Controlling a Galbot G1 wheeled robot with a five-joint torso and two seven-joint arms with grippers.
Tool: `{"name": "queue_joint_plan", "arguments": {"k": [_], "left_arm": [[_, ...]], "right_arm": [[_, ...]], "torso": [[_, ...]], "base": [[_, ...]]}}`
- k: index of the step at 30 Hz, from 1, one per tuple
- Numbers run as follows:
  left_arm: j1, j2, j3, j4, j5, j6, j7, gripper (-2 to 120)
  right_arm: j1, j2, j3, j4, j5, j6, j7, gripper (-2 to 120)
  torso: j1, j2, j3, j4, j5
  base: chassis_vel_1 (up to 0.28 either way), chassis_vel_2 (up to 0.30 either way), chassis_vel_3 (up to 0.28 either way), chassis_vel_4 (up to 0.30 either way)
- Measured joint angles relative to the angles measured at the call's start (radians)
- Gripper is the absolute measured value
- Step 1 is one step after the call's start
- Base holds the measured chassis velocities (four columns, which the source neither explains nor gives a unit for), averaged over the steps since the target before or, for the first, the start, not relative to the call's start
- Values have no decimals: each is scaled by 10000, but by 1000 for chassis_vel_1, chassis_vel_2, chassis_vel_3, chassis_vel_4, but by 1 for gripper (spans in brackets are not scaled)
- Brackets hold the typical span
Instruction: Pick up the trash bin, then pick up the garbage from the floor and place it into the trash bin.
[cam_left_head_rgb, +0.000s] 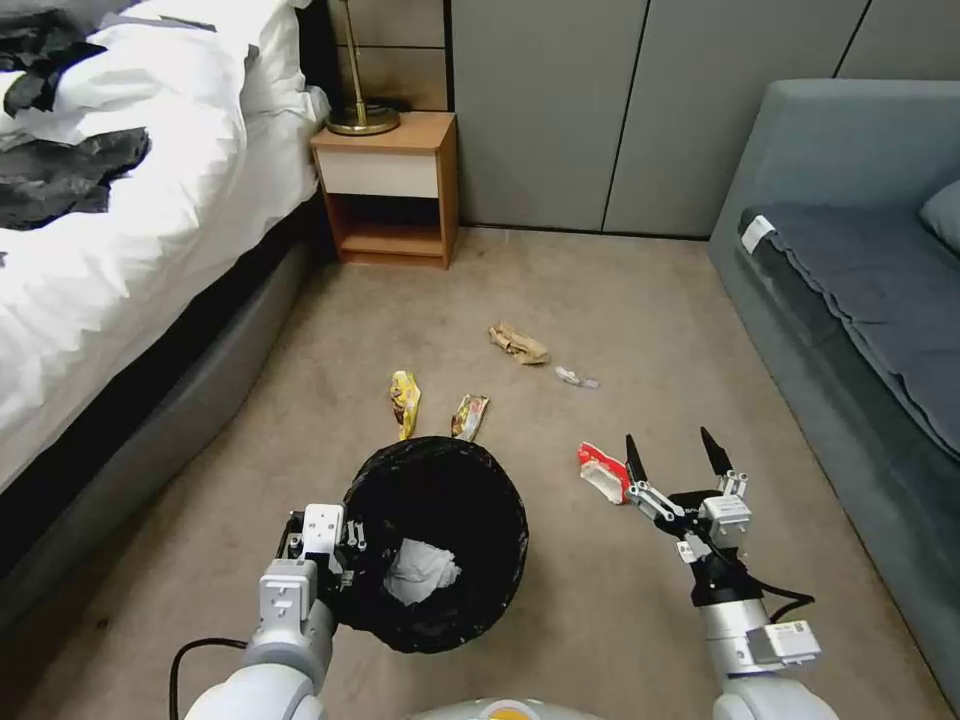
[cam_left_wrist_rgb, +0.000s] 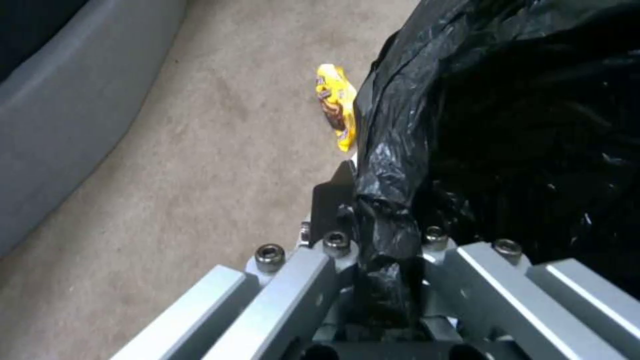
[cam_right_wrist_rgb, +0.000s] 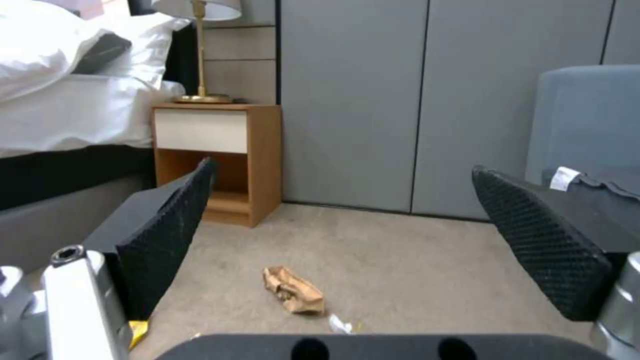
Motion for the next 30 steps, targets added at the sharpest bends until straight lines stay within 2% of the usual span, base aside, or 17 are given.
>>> {"name": "queue_joint_plan", "arguments": {"k": [8, 20, 22, 23, 30], "left_arm": [[48, -9, 16, -15, 35, -24, 1, 1], [146, -2, 24, -20, 76, -65, 1, 1], [158, 11, 25, -23, 82, -68, 1, 1], [158, 11, 25, -23, 82, -68, 1, 1], [229, -3, 17, -2, 135, -70, 1, 1]], "right_arm": [[43, -33, 98, -108, 0, 192, -198, 93], [553, -373, 219, -815, -107, 506, -669, 95], [1114, -757, 141, -1577, -372, 404, -896, 96], [1114, -757, 141, -1577, -372, 404, -896, 96], [2691, -1422, -486, -3642, -1041, 93, -1297, 102]], "torso": [[1, 0, 1, 2, 1], [-1, 0, -1, 1, 2], [0, 0, 0, 0, 2], [0, 0, 0, 0, 2], [0, 0, 0, 3, 6]], "base": [[-106, 95, 97, -93], [-3, 4, 6, -5], [0, 0, 0, 0], [0, 0, 0, 0], [0, 0, 0, 0]]}}
